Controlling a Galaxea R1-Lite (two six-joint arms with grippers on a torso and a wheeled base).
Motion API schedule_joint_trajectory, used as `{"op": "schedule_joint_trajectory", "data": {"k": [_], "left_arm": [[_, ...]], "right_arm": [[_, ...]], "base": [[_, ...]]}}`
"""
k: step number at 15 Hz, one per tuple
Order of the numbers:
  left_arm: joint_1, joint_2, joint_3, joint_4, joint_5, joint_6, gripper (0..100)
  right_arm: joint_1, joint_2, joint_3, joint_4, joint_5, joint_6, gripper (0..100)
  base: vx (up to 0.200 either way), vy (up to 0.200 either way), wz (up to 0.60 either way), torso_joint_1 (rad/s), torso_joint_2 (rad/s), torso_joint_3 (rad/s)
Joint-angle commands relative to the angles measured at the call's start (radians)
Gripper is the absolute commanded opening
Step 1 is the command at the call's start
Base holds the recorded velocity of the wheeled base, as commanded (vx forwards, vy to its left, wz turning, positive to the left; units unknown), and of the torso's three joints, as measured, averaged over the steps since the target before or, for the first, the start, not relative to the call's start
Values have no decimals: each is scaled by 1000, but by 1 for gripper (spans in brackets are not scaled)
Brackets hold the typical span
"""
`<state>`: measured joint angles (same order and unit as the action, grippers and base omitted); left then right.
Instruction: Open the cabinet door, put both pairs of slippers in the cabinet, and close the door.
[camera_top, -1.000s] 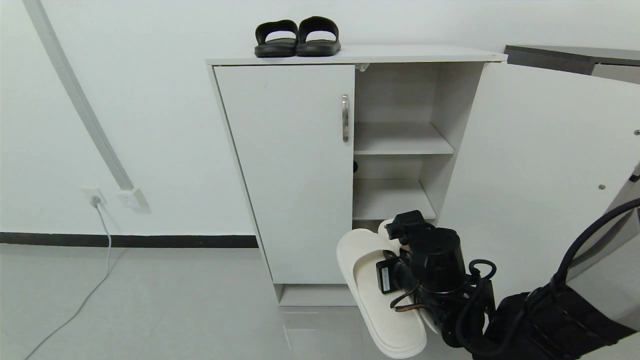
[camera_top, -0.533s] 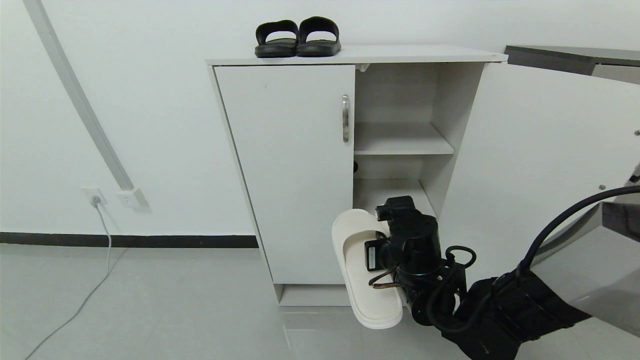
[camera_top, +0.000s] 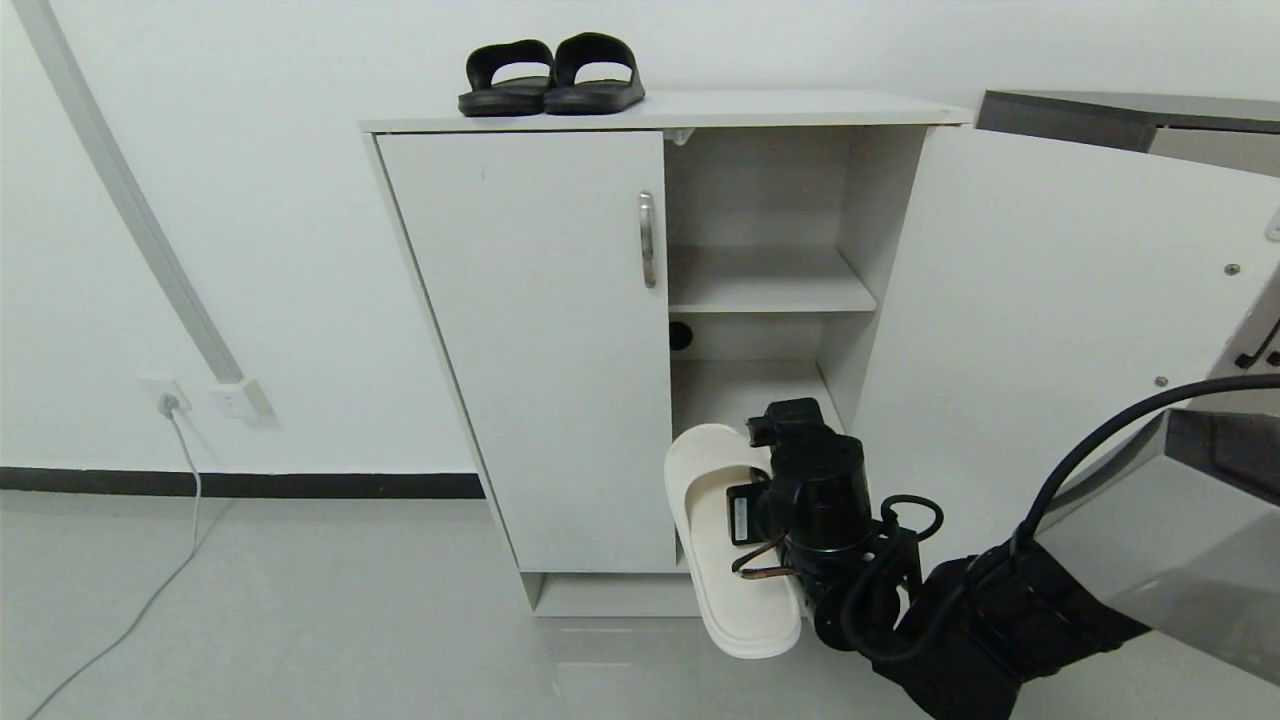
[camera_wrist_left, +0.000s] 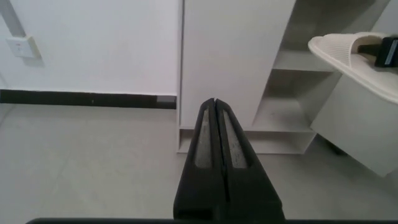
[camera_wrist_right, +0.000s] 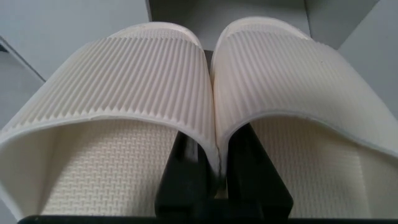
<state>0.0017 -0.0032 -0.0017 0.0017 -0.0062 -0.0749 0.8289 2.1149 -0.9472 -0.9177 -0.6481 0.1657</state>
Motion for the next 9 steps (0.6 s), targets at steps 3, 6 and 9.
{"op": "schedule_joint_trajectory", "data": {"k": [3, 6, 9], "left_arm": [[0, 3, 0, 0, 2, -3, 0], [0, 3, 0, 0, 2, -2, 0], [0, 3, 0, 0, 0, -2, 0]], "right_arm": [[-2, 27, -2, -3, 1, 0, 0], [-2, 30, -2, -3, 1, 0, 0], [-8, 73, -53, -3, 4, 0, 0]], "base": [[0, 0, 0, 0, 0, 0], [0, 0, 0, 0, 0, 0], [0, 0, 0, 0, 0, 0]]}}
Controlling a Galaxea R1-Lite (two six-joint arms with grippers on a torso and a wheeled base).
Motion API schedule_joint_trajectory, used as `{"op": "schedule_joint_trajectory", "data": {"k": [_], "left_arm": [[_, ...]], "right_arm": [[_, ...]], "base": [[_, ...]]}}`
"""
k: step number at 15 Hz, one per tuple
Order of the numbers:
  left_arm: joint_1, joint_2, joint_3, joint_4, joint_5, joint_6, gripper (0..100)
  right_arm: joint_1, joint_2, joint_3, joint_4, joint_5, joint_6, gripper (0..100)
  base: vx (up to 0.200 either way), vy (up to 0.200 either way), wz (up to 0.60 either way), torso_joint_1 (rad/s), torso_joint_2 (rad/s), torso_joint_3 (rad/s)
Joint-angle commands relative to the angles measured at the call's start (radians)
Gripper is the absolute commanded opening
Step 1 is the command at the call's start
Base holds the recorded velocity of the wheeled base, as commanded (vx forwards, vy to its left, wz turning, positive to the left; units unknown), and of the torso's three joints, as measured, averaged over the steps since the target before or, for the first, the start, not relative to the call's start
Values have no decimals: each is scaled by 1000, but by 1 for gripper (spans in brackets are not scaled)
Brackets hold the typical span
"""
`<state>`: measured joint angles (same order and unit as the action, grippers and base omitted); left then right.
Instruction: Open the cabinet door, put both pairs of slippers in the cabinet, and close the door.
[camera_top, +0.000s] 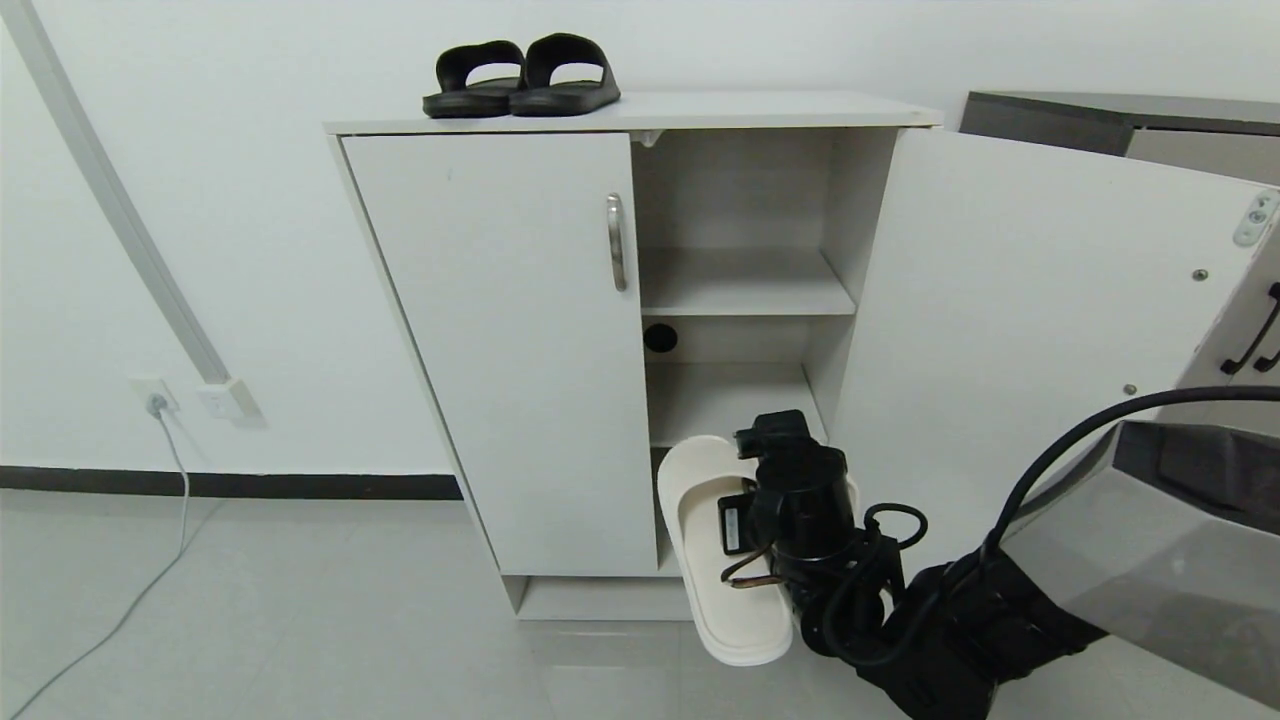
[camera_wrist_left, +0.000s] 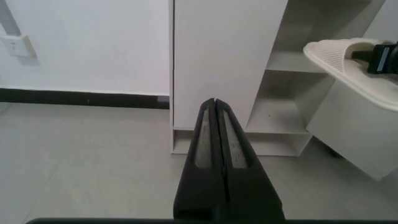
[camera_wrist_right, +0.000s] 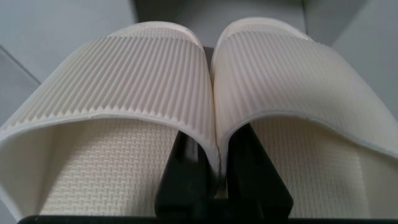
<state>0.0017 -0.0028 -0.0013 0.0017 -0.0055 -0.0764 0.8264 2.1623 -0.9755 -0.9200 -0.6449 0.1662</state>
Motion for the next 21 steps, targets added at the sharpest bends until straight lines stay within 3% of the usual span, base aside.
{"op": "schedule_joint_trajectory", "data": {"k": [1, 9, 21], "left_arm": [[0, 3, 0, 0, 1, 0, 0], [0, 3, 0, 0, -1, 0, 0], [0, 3, 0, 0, -1, 0, 0]], "right_arm": [[-9, 44, -48, 1, 1, -2, 0], [-21, 125, -144, 10, 5, -10, 0], [-46, 156, -196, 6, -12, -22, 0]], "base": [[0, 0, 0, 0, 0, 0], [0, 0, 0, 0, 0, 0], [0, 0, 0, 2, 2, -183]]}}
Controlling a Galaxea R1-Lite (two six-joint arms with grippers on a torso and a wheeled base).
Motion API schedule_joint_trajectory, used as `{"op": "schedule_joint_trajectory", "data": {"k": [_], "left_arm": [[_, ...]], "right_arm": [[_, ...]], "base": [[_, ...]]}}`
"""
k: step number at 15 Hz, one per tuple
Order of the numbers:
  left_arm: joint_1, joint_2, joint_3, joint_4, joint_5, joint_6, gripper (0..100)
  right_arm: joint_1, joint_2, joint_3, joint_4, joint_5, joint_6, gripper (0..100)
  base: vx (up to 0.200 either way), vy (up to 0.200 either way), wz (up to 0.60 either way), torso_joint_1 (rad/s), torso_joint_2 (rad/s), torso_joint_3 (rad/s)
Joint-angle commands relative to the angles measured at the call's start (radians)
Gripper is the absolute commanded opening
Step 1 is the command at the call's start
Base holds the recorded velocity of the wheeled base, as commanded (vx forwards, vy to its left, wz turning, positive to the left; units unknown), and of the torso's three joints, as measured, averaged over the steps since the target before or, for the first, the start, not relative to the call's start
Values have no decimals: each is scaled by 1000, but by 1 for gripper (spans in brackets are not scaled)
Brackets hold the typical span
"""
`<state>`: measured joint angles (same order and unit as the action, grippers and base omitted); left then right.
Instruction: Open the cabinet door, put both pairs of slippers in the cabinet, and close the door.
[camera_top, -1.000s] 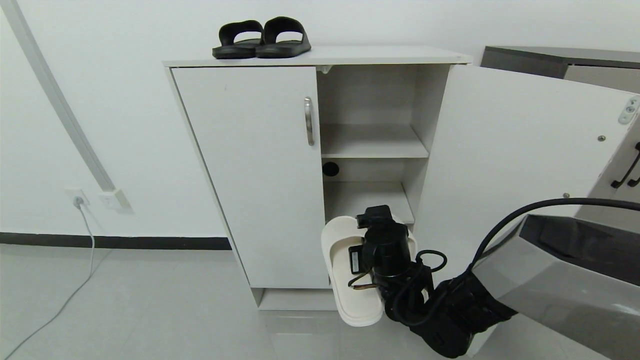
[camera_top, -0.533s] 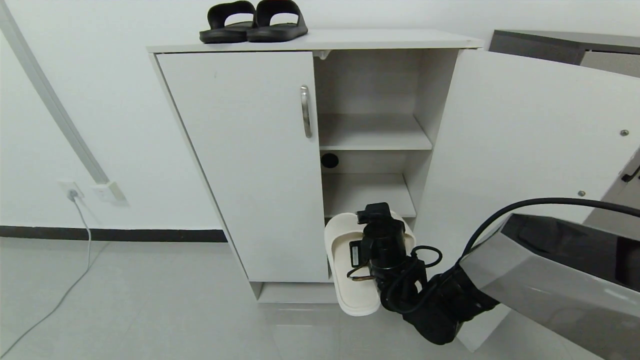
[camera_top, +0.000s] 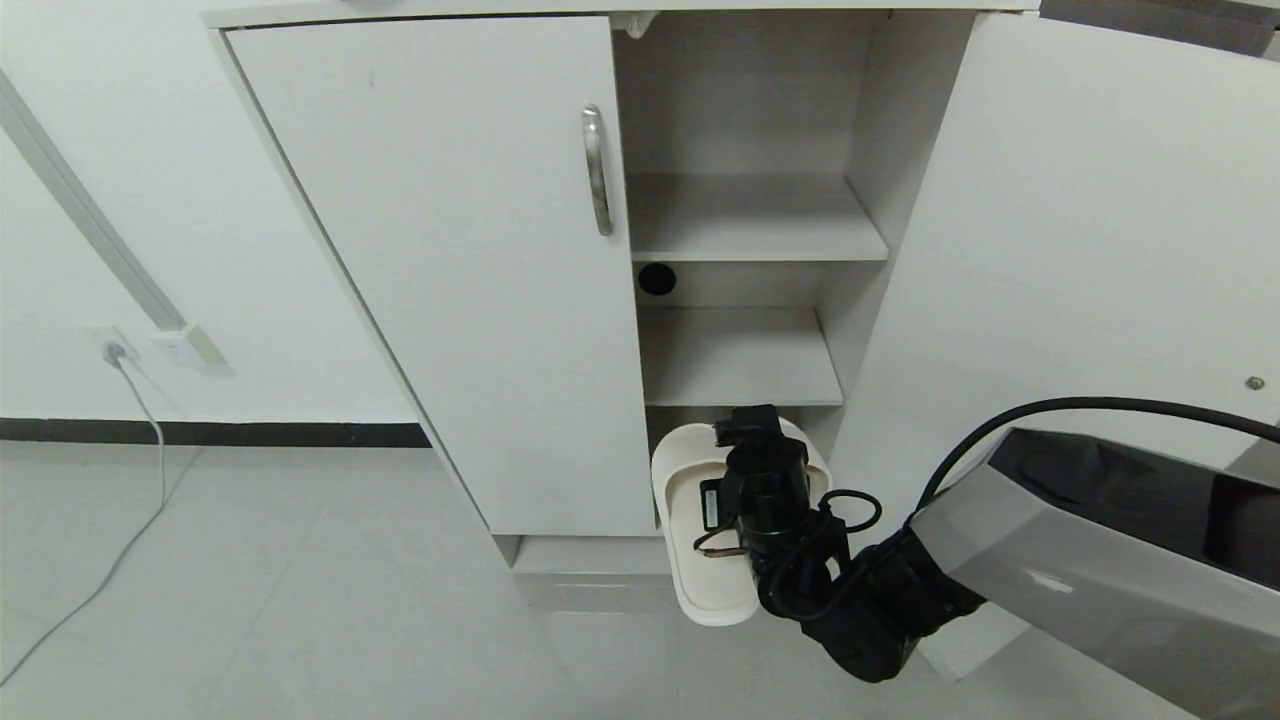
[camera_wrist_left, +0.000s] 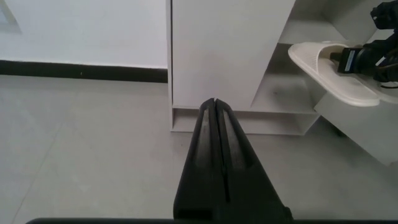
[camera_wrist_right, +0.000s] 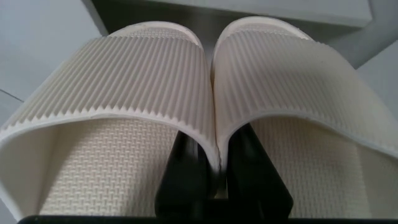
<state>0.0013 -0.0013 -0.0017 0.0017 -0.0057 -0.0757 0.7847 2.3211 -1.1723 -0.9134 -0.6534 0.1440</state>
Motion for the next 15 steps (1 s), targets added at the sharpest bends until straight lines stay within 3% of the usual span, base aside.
{"op": "schedule_joint_trajectory", "data": {"k": [1, 7, 10, 15], "left_arm": [[0, 1, 0, 0, 0, -1, 0], [0, 1, 0, 0, 1, -1, 0], [0, 1, 0, 0, 1, -1, 0], [0, 1, 0, 0, 1, -1, 0]], "right_arm": [[-8, -2, -1, -4, -5, 0, 0], [-7, -46, 10, -67, -34, -9, 0], [-31, -6, 3, -199, -41, -78, 0], [-56, -2, -27, -208, -49, -86, 0]], "base": [[0, 0, 0, 2, -2, -198], [0, 0, 0, 2, 2, -170], [0, 0, 0, 0, 0, 0], [0, 0, 0, 0, 0, 0]]}}
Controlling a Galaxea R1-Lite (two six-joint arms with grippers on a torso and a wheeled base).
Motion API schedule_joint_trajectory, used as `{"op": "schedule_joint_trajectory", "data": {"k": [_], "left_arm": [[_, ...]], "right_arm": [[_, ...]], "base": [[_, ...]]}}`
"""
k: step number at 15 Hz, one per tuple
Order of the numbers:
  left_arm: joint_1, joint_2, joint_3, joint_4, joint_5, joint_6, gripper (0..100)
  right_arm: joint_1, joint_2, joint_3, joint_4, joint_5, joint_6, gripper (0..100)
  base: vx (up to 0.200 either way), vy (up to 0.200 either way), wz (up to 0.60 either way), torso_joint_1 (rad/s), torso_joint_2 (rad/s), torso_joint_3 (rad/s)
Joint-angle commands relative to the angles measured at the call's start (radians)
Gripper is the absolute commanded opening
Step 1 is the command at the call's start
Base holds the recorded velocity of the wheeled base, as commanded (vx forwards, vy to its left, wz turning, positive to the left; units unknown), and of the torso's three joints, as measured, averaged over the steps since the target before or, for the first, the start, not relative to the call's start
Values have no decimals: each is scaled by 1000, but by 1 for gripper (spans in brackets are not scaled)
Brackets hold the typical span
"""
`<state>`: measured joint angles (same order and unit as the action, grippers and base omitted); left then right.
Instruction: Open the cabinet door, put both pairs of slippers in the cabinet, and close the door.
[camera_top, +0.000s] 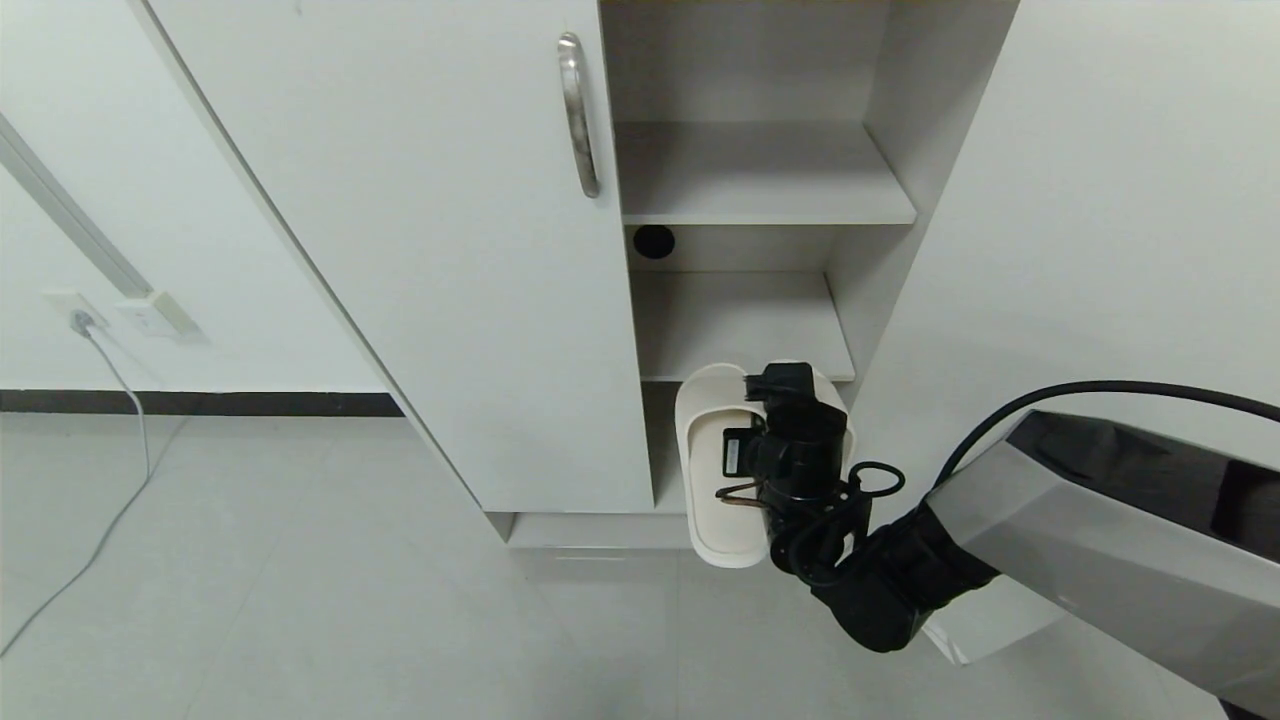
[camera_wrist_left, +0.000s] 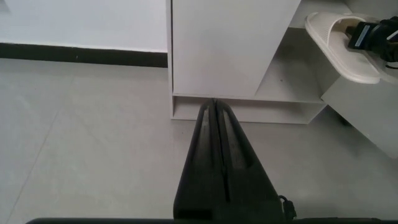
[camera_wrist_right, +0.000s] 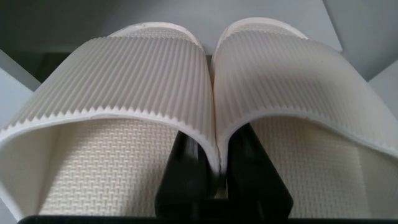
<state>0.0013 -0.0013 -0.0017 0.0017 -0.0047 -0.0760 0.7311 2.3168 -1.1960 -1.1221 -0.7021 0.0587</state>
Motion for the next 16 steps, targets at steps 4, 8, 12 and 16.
{"op": "schedule_joint_trajectory", "data": {"k": [4, 8, 12, 16], "left_arm": [[0, 1, 0, 0, -1, -1, 0], [0, 1, 0, 0, 0, -1, 0], [0, 1, 0, 0, 0, 1, 0], [0, 1, 0, 0, 0, 1, 0]], "right_arm": [[11, -10, -2, -4, -2, -7, 0], [14, -13, 1, -8, -2, -8, 0], [14, -19, 10, -22, 0, -19, 0], [13, -11, 9, -30, 1, -27, 0]], "base": [[0, 0, 0, 0, 0, 0], [0, 0, 0, 0, 0, 0], [200, 0, 0, -4, 1, 2], [200, 0, 0, 4, 6, 1]]}}
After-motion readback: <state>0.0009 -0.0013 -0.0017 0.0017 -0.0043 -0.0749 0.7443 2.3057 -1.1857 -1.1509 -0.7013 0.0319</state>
